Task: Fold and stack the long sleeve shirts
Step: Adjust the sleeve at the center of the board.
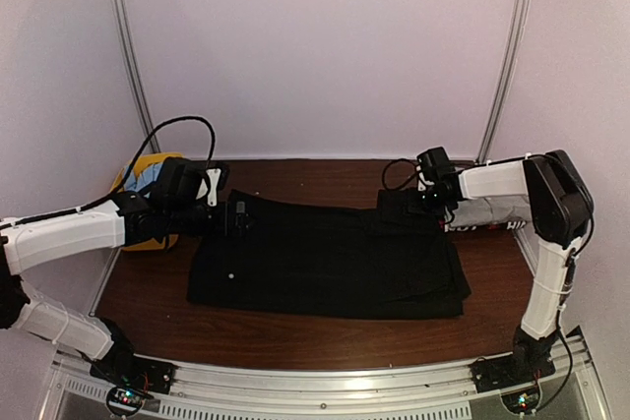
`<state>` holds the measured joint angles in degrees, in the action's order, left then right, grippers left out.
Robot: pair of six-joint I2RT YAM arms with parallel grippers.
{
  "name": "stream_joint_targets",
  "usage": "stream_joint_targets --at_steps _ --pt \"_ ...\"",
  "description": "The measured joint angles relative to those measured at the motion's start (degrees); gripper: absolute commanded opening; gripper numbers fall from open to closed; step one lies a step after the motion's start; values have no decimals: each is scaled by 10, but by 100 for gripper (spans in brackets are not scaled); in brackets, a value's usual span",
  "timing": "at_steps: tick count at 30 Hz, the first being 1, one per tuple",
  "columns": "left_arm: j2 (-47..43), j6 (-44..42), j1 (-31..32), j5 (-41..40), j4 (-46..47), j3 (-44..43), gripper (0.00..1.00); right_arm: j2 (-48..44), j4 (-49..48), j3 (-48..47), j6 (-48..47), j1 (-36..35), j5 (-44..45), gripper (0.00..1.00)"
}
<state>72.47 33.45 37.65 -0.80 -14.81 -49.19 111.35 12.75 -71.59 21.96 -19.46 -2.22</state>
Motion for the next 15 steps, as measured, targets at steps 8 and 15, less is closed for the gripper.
stream_joint_targets --at_steps 8,15 --pt "3 -2 0 2 2 0 97 28 -28 9 19 3 -52 54" --pt "3 -1 0 4 2 0 97 26 -71 31 36 7 -60 47"
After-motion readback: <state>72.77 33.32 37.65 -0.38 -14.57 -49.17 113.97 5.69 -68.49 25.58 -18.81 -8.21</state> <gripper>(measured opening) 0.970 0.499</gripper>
